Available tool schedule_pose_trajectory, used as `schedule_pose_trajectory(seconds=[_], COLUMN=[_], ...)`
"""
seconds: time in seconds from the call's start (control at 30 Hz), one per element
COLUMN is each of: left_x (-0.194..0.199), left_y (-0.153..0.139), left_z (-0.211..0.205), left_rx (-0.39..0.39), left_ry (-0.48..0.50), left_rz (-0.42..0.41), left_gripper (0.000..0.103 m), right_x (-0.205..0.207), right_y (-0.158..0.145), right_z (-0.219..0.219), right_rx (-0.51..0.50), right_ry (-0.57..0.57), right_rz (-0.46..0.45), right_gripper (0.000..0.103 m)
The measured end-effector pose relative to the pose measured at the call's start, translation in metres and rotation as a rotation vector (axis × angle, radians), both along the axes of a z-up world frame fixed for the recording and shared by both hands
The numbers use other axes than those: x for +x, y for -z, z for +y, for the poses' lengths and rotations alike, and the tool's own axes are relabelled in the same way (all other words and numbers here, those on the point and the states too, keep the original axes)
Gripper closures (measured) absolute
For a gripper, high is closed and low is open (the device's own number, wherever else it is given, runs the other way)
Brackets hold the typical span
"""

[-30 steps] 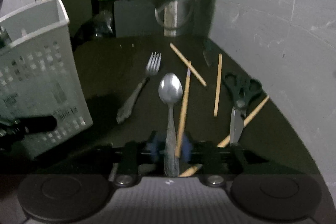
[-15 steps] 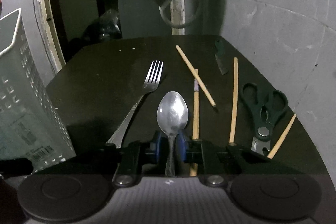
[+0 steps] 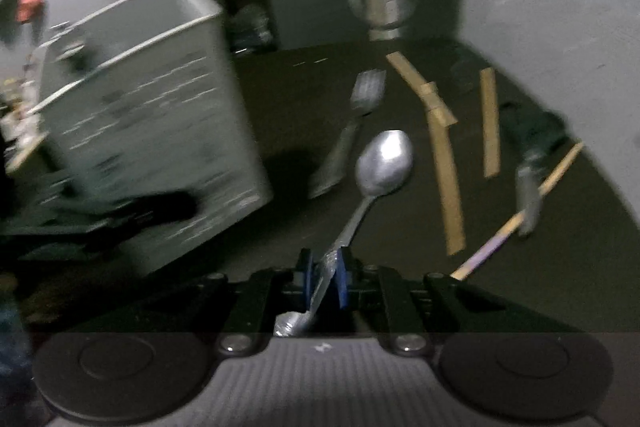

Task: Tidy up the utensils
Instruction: 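Close the right tool on the silver spoon's handle, then lift the silver spoon with the right tool up above the caddy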

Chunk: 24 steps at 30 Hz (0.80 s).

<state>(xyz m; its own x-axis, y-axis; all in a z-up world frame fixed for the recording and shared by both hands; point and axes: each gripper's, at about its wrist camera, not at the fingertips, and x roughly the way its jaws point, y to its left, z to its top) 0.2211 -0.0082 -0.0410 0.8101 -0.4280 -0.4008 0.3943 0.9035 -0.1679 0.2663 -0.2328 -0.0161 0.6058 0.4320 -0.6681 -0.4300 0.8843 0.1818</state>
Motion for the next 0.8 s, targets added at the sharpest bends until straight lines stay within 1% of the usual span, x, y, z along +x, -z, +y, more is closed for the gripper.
schedule_pose_trajectory(seconds=[0.07, 0.1, 0.17, 0.23, 0.3, 0.33, 0.4, 0.53, 0.67, 0.73, 0.8], left_x=[0.000, -0.001, -0.001, -0.001, -0.001, -0.001, -0.001, -0.002, -0.002, -0.002, -0.002], left_y=[0.000, 0.000, 0.001, 0.001, 0.001, 0.001, 0.001, 0.001, 0.000, 0.000, 0.000], left_z=[0.001, 0.001, 0.001, 0.001, 0.001, 0.001, 0.001, 0.001, 0.000, -0.001, -0.001], left_rx=[-0.002, -0.003, -0.004, -0.004, -0.003, -0.003, -0.002, 0.001, 0.005, 0.006, 0.007], left_ry=[-0.001, -0.002, -0.002, -0.002, -0.002, -0.002, -0.001, -0.001, 0.000, 0.000, 0.000], left_rz=[-0.001, -0.001, -0.002, -0.001, -0.002, -0.002, -0.001, 0.000, 0.002, 0.002, 0.002], left_gripper=[0.022, 0.022, 0.022, 0.022, 0.022, 0.022, 0.022, 0.022, 0.022, 0.022, 0.022], right_x=[-0.004, -0.003, 0.005, 0.020, 0.037, 0.045, 0.059, 0.080, 0.079, 0.077, 0.074], right_y=[-0.003, -0.006, -0.011, -0.014, -0.013, -0.012, -0.010, 0.000, 0.007, 0.008, 0.007], right_z=[0.003, 0.002, -0.003, -0.011, -0.020, -0.024, -0.029, -0.028, -0.016, -0.013, -0.010], right_rx=[0.006, 0.010, 0.003, 0.001, 0.019, 0.034, 0.046, 0.021, -0.027, -0.034, -0.042], right_ry=[-0.029, -0.030, 0.006, 0.050, 0.086, 0.092, 0.091, 0.057, 0.025, 0.001, -0.020], right_rz=[0.002, -0.010, -0.041, -0.065, -0.059, -0.052, -0.048, -0.044, -0.080, -0.086, -0.091], right_gripper=[0.085, 0.080, 0.070, 0.065, 0.048, 0.046, 0.044, 0.043, 0.046, 0.047, 0.060])
